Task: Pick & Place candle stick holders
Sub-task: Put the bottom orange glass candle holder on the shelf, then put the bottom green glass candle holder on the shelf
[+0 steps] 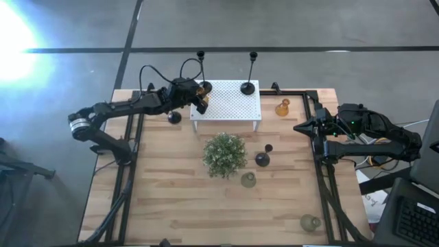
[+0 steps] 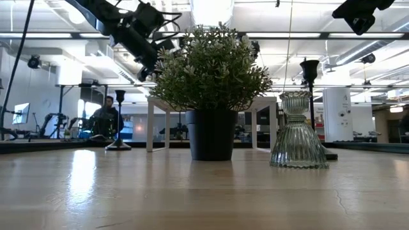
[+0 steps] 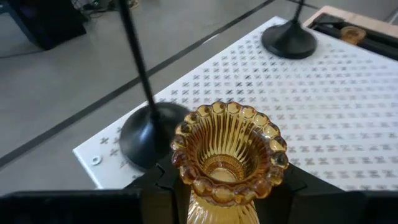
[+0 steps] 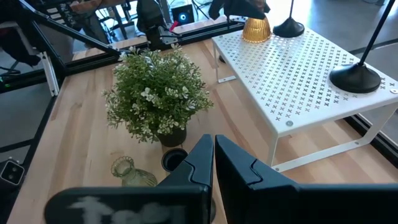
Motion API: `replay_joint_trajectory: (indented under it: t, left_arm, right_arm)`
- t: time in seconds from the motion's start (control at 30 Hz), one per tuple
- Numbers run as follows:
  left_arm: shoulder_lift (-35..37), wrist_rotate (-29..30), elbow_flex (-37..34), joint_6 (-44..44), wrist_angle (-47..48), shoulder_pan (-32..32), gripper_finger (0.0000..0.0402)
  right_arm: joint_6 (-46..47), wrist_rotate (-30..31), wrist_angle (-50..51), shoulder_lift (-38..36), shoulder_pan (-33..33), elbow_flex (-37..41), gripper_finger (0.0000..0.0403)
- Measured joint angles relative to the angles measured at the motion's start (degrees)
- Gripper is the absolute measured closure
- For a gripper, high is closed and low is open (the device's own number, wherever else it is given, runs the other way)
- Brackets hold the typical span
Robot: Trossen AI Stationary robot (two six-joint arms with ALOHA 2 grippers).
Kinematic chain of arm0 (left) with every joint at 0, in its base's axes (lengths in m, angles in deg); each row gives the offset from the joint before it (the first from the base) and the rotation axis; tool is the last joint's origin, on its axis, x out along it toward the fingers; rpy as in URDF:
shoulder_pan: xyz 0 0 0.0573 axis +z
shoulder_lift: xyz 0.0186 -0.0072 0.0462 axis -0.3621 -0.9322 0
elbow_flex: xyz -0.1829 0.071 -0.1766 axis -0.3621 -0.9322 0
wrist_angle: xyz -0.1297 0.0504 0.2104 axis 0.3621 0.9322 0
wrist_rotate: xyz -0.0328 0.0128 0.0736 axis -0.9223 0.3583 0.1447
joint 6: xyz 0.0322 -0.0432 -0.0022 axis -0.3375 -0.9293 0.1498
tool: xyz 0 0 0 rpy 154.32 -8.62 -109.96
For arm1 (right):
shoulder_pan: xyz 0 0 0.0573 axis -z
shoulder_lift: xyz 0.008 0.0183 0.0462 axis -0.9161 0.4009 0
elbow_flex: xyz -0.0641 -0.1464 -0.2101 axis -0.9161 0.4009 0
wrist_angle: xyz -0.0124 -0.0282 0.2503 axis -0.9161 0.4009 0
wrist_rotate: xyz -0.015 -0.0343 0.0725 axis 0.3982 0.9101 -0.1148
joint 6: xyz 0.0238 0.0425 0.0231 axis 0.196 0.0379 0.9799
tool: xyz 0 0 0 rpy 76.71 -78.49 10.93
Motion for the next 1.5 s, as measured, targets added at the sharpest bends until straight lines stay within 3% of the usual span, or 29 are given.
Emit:
replay_joint_trajectory:
  t: [0.5, 0.8, 1.1, 1.3, 1.5]
  left_arm:
    - [1.0, -1.2, -1.5, -0.5, -1.1, 1.2, 0.0271]
    - [1.0, -2.1, -1.5, -0.3, -1.0, 2.2, 0.0191]
    - [1.9, -4.3, -0.8, 0.6, -1.0, 2.2, 0.0160]
    - [5.8, -4.3, 0.2, 1.2, 1.6, 2.2, 0.0159]
    - [14.4, -4.1, 0.6, 1.3, 8.1, 2.2, 0.0159]
  right_arm:
    - [0.0, 0.0, 0.0, 0.0, 0.0, 0.0, 0.0390]
    - [0.0, 0.0, 0.0, 0.0, 0.0, 0.0, 0.0390]
    - [0.0, 0.0, 0.0, 0.0, 0.0, 0.0, 0.0390]
    - [0.0, 0.0, 0.0, 0.0, 0.0, 0.0, 0.0390]
    - [0.0, 0.0, 0.0, 0.0, 0.0, 0.0, 0.0390]
